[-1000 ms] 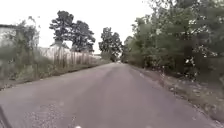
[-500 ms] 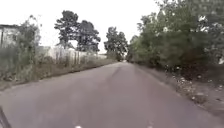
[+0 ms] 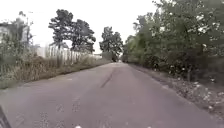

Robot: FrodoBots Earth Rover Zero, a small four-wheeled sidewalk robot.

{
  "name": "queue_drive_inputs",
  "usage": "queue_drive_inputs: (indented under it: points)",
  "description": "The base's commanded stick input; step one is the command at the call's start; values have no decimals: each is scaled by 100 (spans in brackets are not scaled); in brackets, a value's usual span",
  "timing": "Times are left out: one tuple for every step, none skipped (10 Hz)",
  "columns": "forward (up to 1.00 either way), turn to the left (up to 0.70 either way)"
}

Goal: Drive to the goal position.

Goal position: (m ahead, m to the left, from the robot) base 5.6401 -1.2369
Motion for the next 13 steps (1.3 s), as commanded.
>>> queue_drive_inputs:
  points:
    - [100,-14]
    - [100,-14]
    - [100,-14]
    - [100,-14]
    - [100,-13]
    - [100,-13]
    - [100,-12]
    - [100,-11]
    - [100,-11]
    - [100,-10]
    - [100,-10]
    - [100,-10]
    - [100,-10]
